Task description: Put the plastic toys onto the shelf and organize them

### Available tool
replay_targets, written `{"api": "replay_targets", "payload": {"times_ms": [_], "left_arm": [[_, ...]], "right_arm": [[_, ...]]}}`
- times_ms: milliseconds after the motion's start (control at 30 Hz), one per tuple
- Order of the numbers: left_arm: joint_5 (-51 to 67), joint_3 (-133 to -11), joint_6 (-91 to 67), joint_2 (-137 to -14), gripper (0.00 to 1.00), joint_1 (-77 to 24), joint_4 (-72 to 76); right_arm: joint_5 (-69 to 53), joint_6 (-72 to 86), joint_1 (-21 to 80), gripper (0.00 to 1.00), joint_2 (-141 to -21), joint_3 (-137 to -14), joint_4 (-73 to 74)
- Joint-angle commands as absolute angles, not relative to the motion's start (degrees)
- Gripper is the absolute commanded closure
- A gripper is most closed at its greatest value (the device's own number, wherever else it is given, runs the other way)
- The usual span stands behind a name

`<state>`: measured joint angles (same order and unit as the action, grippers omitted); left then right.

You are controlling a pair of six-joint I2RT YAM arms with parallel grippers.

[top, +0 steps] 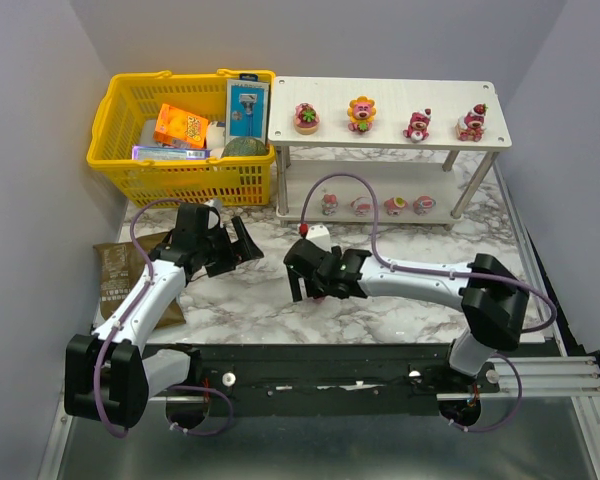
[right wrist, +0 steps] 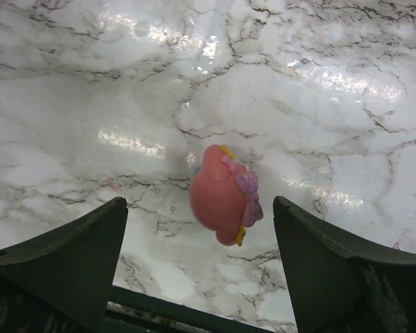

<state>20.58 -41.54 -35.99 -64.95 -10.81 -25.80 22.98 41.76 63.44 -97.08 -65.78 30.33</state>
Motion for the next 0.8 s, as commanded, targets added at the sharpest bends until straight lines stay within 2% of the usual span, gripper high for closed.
{"api": "replay_targets", "payload": {"times_ms": [0, 267, 500, 767], "left_arm": [[18.8, -41.0, -35.2, -64.6, 0.01, -10.4, -25.0], [18.8, -41.0, -35.6, -64.4, 0.01, -10.3, -25.4], [18.9, -41.1, -35.6, -64.5, 0.01, -10.2, -25.9], [18.5, -41.0, -35.4, -64.2, 0.01, -10.2, -26.4]], "right_arm": [[18.6, 37.2, 62.6, 0.06, -92.9, -66.5, 30.6], [4.8, 28.5, 55.2, 0.06, -86.4, -61.1, 26.5], [-5.7, 23.6, 49.7, 0.18, -86.5, -61.4, 27.0], [-16.4, 23.4, 47.1, 0.21, -89.6, -61.9, 26.9]]}}
